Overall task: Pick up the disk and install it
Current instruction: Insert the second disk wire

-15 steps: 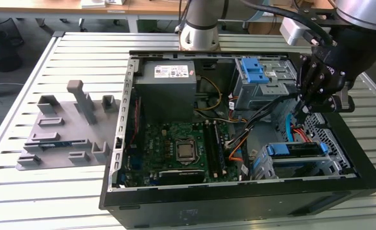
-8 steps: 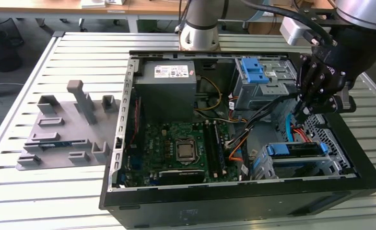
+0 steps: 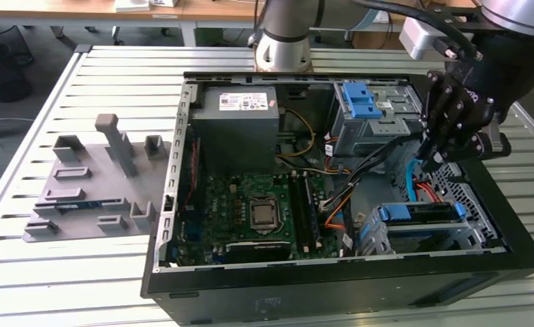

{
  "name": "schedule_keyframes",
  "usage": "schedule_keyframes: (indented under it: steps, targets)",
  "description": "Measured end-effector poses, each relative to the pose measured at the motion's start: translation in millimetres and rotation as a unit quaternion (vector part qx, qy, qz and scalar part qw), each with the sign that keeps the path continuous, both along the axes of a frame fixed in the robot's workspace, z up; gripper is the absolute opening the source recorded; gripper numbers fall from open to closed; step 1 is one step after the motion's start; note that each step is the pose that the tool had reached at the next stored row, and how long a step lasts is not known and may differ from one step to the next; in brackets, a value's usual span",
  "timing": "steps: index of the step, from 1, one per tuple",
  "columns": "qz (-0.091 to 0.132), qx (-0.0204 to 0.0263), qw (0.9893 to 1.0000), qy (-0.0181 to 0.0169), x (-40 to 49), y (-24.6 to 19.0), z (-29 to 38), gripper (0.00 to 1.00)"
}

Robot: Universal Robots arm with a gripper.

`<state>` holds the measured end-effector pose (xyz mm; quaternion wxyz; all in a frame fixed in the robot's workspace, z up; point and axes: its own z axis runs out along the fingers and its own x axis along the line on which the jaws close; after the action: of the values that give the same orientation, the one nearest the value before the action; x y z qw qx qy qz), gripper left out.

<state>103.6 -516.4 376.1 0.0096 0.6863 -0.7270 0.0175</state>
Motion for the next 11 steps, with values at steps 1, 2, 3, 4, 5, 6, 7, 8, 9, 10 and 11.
schedule_keyframes:
  steps: [1,2,3,4,5,6,7,8,9,10,11]
  targets:
    - [0.000,0.0001,1.0000,0.0000,0.0,0.0,1.9,0.25]
    - [0.000,0.0002,1.0000,0.0000,0.0,0.0,3.0,0.25]
    - [0.000,0.0002,1.0000,0.0000,0.0,-0.1,3.4,0.25]
    - [0.000,0.0004,1.0000,0.0000,0.0,0.0,3.4,0.25]
    - [0.000,0.0004,1.0000,0.0000,0.0,-0.1,3.6,0.25]
    - [0.000,0.0001,1.0000,0.0000,0.0,-0.1,4.2,0.25]
    - [0.000,0.0001,1.0000,0.0000,0.0,-0.1,4.6,0.25]
    - [0.000,0.0001,1.0000,0.0000,0.0,0.0,5.6,0.25]
    - [0.000,0.0001,1.0000,0.0000,0.0,0.0,6.4,0.25]
    - [0.000,0.0002,1.0000,0.0000,0.0,0.0,6.6,0.25]
    - [0.000,0.0003,1.0000,0.0000,0.0,0.0,6.7,0.25]
